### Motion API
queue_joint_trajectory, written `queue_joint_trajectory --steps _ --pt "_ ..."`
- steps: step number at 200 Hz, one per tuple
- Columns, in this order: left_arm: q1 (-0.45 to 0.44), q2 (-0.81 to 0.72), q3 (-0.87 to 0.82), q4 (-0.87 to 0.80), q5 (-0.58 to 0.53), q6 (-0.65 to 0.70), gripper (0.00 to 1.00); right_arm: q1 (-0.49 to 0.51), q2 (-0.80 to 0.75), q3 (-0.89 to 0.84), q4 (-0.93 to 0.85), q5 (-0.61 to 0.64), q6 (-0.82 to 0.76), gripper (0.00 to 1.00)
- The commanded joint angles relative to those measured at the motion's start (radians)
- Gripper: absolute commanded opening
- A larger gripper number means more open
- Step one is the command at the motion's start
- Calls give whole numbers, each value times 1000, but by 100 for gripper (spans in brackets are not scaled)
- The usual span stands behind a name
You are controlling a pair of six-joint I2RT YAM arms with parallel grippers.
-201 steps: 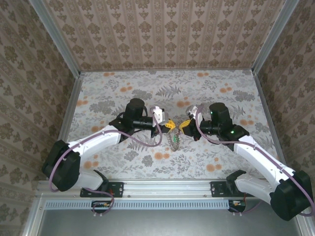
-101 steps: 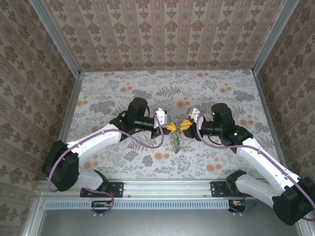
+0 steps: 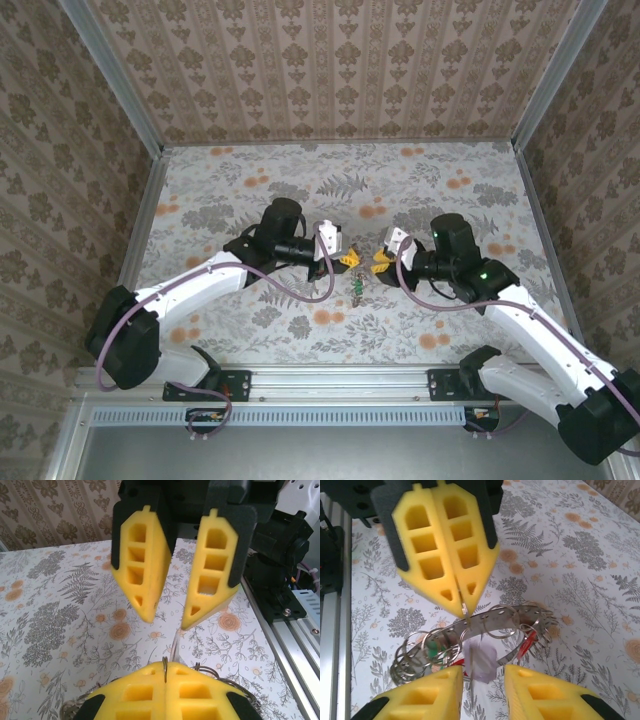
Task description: Put the keys on the keyring
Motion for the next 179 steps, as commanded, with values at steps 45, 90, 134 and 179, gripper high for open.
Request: queue_joint_trajectory --steps 45,90,134,179 --pt "0 -19 42 12 3 26 0 5 -31 -29 -7 -42 4 34" --pt "-2 -9 46 -7 -13 32 0 5 -29 -38 61 4 54 31" --pt "4 -11 69 -115 -96 73 0 5 -59 -66 115 202 103 32" --pt "79 -34 93 -282 -116 152 0 4 -91 -84 116 276 170 36"
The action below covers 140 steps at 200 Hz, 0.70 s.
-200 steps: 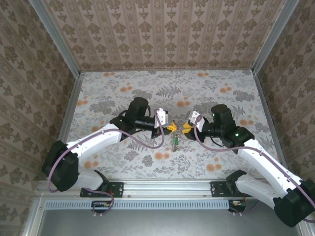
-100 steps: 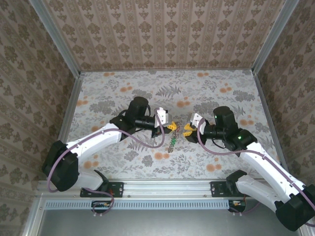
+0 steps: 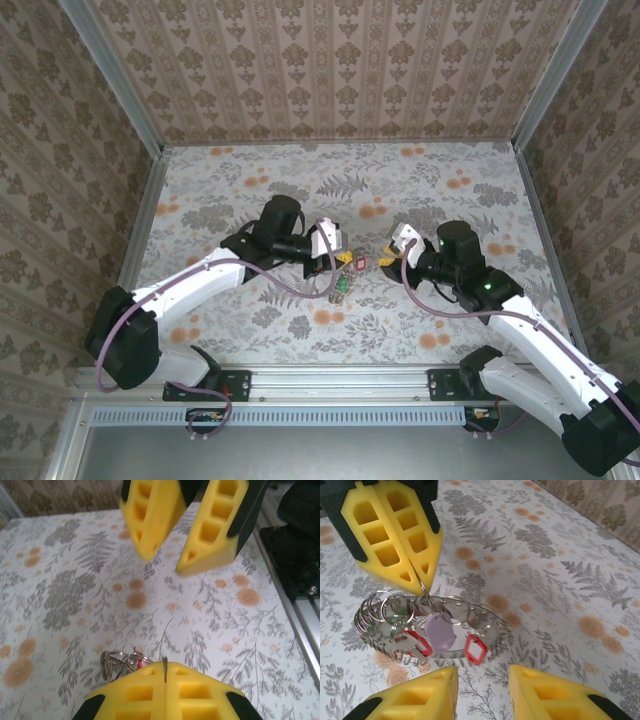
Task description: Put the keys on the keyring
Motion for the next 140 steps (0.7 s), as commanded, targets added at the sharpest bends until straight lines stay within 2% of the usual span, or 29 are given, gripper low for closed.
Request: queue_joint_trajectory --steps 1,59,81,106,140 --pt "47 -34 58 -132 -14 89 0 4 -22 -10 18 73 59 36" --pt "148 -45 103 -373 -56 257 0 4 -22 -21 16 104 90 39" --pt "150 -19 118 -439 -99 313 0 4 -19 -23 13 105 96 41" --pt "146 11 116 -437 -111 319 0 4 -18 -28 6 111 101 41" --pt "88 70 114 -406 -171 303 0 4 -22 -32 -4 114 110 41"
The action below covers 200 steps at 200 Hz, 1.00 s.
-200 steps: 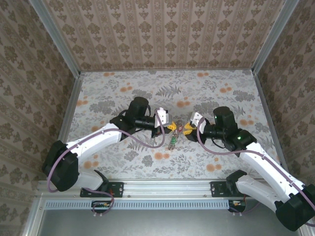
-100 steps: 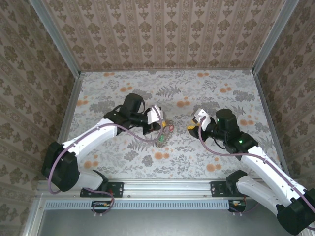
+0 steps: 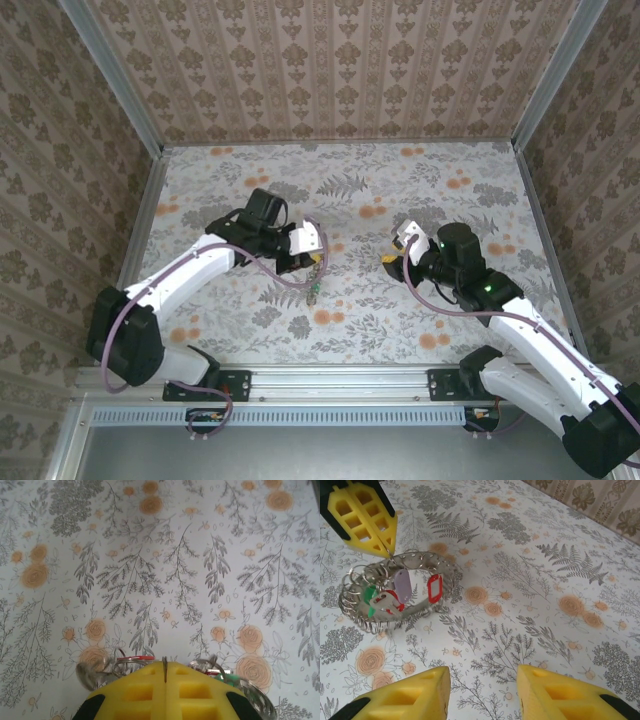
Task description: Put the keys on the keyring
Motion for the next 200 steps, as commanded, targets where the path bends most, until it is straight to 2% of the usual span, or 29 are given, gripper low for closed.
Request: queue_joint_trajectory --steps 1,79,164,200 --pt "-39 46 27 -8 -46 29 0 4 -14 -14 -11 22 25 42" --pt "-201 204 104 45 -86 -43 0 4 -16 -23 -28 44 35 42" --pt "-266 340 170 121 -40 -129 0 -12 -61 -61 -8 222 87 45" --pt "-290 411 194 157 -7 -185 1 -35 -84 -78 -13 247 112 48"
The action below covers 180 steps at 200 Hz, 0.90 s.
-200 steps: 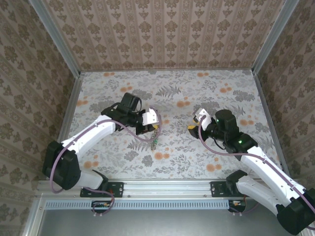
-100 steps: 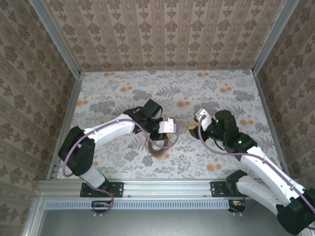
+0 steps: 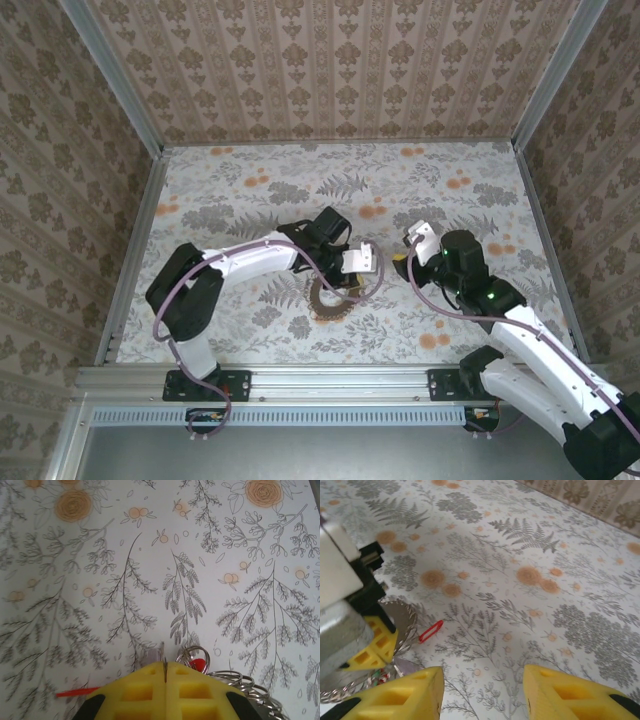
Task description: Put the keys on the keyring
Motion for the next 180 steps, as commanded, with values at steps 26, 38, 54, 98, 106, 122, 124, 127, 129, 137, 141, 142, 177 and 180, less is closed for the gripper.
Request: queue_joint_trajectory --steps 26,38,54,98,106,122,124,127,129,137,141,142,177,180 --pt "-39 74 69 52 64 -82 9 -28 -27 -23 -8 56 61 49" --pt "-41 69 67 66 80 -88 8 -34 -28 -26 -7 56 69 50" --pt "-40 45 44 107 75 -107 14 -43 -26 -30 -1 58 76 50" --pt "2 -101 -92 263 115 -167 22 -59 -36 -50 54 112 73 52" --pt "14 -142 -122 295 142 -181 22 -62 -42 -57 74 131 71 52" --pt "49 -226 -206 389 141 -225 22 -67 -54 -72 118 178 71 55" --pt "54 -237 -216 405 141 -231 22 -68 -55 -75 124 182 69 55" --pt "60 -256 -234 428 139 -244 22 -70 -57 -79 134 191 69 56" --pt "68 -266 -246 442 138 -251 22 -72 -57 -82 140 196 68 56" --pt "93 -316 -289 500 129 -282 23 -76 -57 -94 169 223 64 61" --pt "108 -338 -311 527 128 -303 23 -78 -55 -100 184 238 65 64" --pt "111 -344 -317 530 127 -307 23 -80 -54 -101 187 242 65 65" --pt "253 -558 -512 706 -22 -416 36 -131 3 -153 307 316 111 80" --pt "265 -575 -528 715 -38 -420 39 -139 12 -162 325 318 117 80"
